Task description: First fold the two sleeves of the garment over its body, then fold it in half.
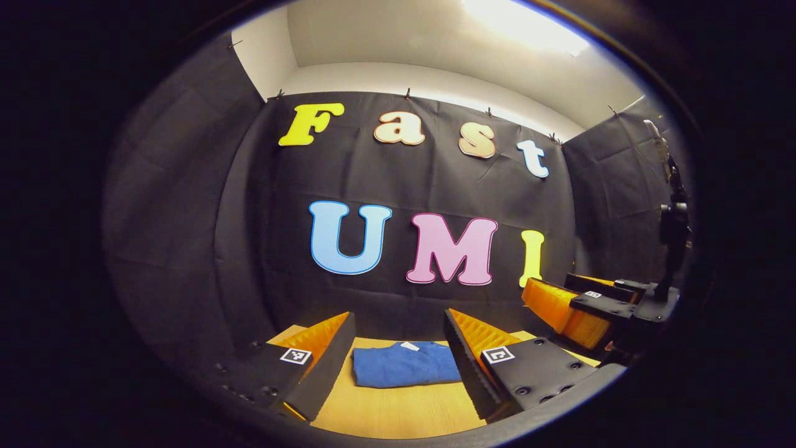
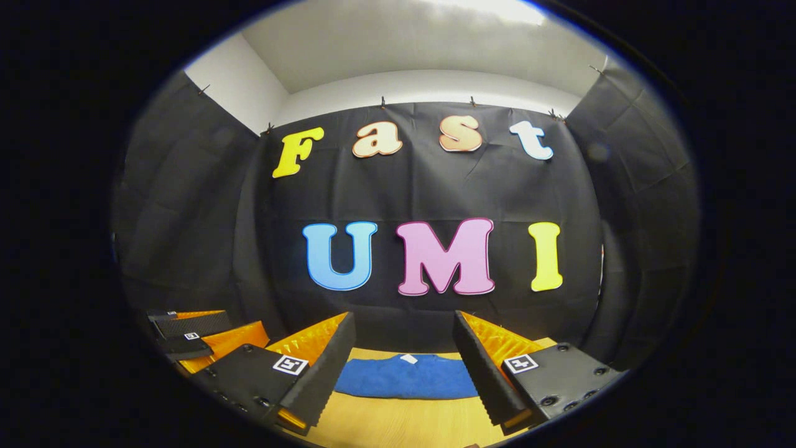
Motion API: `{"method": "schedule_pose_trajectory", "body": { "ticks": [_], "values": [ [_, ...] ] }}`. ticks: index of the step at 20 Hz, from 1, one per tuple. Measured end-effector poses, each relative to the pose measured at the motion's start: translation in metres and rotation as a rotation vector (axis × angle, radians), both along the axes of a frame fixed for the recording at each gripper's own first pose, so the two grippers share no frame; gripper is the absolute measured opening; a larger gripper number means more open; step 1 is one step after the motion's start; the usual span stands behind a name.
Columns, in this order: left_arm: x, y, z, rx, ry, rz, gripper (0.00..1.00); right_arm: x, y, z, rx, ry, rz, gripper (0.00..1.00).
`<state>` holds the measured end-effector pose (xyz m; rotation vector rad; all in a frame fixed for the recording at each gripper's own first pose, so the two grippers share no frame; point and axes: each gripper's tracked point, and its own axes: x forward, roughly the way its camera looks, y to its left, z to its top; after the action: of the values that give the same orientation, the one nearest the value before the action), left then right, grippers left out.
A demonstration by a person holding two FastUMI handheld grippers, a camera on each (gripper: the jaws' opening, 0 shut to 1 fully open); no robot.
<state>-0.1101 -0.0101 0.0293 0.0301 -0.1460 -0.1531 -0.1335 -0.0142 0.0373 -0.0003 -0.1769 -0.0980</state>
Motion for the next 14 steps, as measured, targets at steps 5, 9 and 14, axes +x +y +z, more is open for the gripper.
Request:
{"method": "schedule_pose_trajectory", "body": {
  "ticks": [5,9,14],
  "values": [
    [-0.005,0.009,0.000,0.001,-0.007,0.026,0.82,-0.008,-0.012,-0.002,0.015,-0.012,-0.020,0.98],
    [-0.008,0.009,-0.009,-0.016,0.011,0.023,0.82,-0.018,-0.016,0.001,0.004,-0.032,-0.033,0.98],
    [-0.012,0.002,-0.003,-0.029,-0.025,-0.006,0.82,-0.024,-0.015,-0.002,-0.013,-0.059,-0.019,0.98]
  ]
}}
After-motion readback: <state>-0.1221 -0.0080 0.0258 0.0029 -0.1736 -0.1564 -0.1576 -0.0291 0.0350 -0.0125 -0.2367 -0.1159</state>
